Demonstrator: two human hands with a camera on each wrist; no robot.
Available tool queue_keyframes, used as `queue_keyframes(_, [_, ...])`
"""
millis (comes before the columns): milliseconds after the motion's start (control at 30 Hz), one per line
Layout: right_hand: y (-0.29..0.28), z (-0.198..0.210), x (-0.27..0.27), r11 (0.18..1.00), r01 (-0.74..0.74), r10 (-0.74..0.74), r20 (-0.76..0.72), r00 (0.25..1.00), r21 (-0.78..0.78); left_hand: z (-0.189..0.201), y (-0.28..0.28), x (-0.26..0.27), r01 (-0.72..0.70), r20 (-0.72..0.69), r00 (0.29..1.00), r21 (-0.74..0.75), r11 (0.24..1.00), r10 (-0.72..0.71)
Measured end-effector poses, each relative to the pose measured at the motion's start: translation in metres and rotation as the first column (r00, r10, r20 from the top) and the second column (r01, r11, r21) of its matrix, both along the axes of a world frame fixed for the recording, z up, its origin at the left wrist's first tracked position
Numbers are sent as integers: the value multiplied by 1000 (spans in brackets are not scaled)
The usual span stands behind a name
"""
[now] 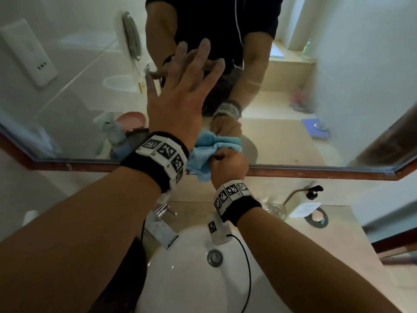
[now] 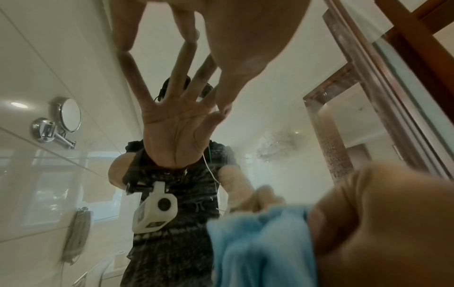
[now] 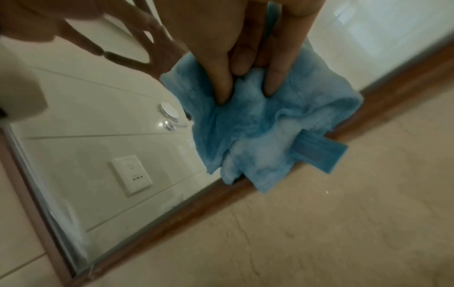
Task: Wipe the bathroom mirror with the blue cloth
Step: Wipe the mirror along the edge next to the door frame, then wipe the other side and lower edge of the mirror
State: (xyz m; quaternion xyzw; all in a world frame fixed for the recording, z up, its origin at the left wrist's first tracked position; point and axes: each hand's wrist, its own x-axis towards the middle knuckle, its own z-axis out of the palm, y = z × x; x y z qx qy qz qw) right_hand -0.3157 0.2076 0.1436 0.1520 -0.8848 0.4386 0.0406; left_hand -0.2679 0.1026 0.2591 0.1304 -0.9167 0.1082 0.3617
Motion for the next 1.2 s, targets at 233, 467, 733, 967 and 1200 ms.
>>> queue_keyframes(233, [11, 3, -4, 989, -136, 138, -18, 990, 61, -12, 18, 16, 57, -59, 997, 166, 985, -48])
queue_keyframes(467, [34, 11, -18, 899, -406, 403, 49, 914, 164, -66, 41, 41, -132, 142, 988, 559, 819, 62])
queue_keyframes(733, [46, 15, -31, 826, -533, 542, -1, 840, 184, -121, 53, 25, -285, 415, 909, 667, 689, -26])
queue_keyframes(967, [73, 31, -30, 855, -486, 514, -168, 841, 182, -105, 66, 5, -293, 281, 955, 860, 417, 92])
queue_keyframes(1200, [93, 84, -45, 914, 7, 305, -700, 646, 406, -90, 81, -10, -284, 239, 952, 924, 257, 192])
